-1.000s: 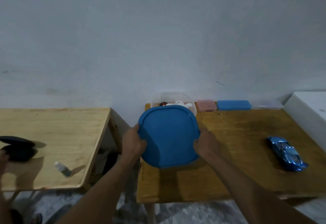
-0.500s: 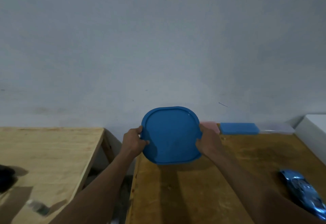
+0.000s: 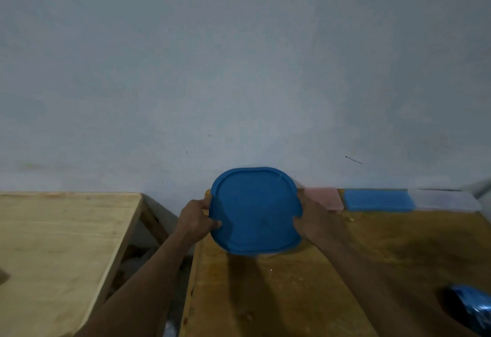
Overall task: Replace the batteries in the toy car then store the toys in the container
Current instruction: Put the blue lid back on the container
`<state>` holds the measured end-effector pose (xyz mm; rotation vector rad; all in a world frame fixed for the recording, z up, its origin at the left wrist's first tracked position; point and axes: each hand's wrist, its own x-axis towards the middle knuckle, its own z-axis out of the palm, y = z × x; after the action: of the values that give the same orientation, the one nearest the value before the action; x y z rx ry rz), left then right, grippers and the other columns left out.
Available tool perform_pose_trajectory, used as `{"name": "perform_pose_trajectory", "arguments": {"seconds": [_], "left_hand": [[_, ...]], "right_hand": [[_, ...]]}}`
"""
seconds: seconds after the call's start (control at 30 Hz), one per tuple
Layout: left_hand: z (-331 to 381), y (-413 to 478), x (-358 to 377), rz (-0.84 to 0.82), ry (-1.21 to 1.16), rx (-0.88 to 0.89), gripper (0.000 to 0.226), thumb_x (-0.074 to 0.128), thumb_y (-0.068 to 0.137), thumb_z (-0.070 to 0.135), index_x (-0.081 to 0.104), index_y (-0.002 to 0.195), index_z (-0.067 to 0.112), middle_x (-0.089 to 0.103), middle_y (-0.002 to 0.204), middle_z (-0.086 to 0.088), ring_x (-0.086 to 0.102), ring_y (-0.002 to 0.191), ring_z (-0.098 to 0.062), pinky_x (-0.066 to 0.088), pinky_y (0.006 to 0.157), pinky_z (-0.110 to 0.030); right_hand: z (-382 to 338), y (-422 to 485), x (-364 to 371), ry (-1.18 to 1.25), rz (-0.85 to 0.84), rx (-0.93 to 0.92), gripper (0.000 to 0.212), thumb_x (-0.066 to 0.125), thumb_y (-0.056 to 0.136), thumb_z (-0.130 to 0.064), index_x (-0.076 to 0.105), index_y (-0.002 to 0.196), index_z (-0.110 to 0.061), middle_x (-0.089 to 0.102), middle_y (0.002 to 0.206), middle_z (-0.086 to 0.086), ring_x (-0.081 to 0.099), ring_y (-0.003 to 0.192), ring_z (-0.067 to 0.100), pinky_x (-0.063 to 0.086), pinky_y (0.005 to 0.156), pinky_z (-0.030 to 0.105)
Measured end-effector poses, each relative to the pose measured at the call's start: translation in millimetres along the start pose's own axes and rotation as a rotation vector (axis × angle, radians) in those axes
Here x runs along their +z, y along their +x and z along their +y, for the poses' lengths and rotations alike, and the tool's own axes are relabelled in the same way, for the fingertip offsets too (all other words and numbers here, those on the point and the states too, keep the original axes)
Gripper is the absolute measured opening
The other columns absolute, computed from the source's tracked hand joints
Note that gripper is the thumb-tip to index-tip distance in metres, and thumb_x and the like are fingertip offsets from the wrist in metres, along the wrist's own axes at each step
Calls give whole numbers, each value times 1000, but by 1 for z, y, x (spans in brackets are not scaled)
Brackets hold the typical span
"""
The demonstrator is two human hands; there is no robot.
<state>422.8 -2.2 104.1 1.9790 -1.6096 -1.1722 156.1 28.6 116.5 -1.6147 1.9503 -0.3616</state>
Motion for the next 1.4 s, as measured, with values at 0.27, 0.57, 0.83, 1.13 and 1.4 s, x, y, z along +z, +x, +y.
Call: {"name": "perform_pose_trajectory", "arguments": {"seconds": [0.27,0.57,0.83,1.13,1.4], "left_hand": [[0,13,-1,-39,191,33,65,72,83,12,46,142,9,61,128,-12,59,116,-25,50,91,-30],[-2,12,1,-36,171,-41,78,68,87,14,27,153,18,63,124,-11,67,99,-25,57,88,-35],[-6,19,2,-62,140,-54,74,68,88,15,29,151,16,62,126,-13,67,100,-27,58,87,-37],[0,16,2,0,362,151,74,75,76,16,41,142,14,55,124,-11,57,109,-26,53,89,-36],[15,27,6,-190,585,316,111,78,80,26,-2,156,13,-3,164,-5,5,151,-23,18,121,-34]], "right_hand": [[-2,10,14,20,19,80,39,49,90,-5,50,127,-19,63,96,0,56,76,13,40,50,15],[-4,9,19,53,-16,132,53,51,93,-6,37,143,-17,60,108,3,50,75,9,38,52,13],[-4,11,11,102,-50,160,65,58,93,-12,27,150,-17,50,142,6,54,119,25,46,94,28],[-1,13,7,39,-66,77,64,70,86,-20,41,143,-16,55,136,5,56,116,22,49,92,30],[-9,25,4,-252,-192,-186,100,74,81,-34,8,154,-16,1,162,-2,0,149,17,7,119,33]]}}
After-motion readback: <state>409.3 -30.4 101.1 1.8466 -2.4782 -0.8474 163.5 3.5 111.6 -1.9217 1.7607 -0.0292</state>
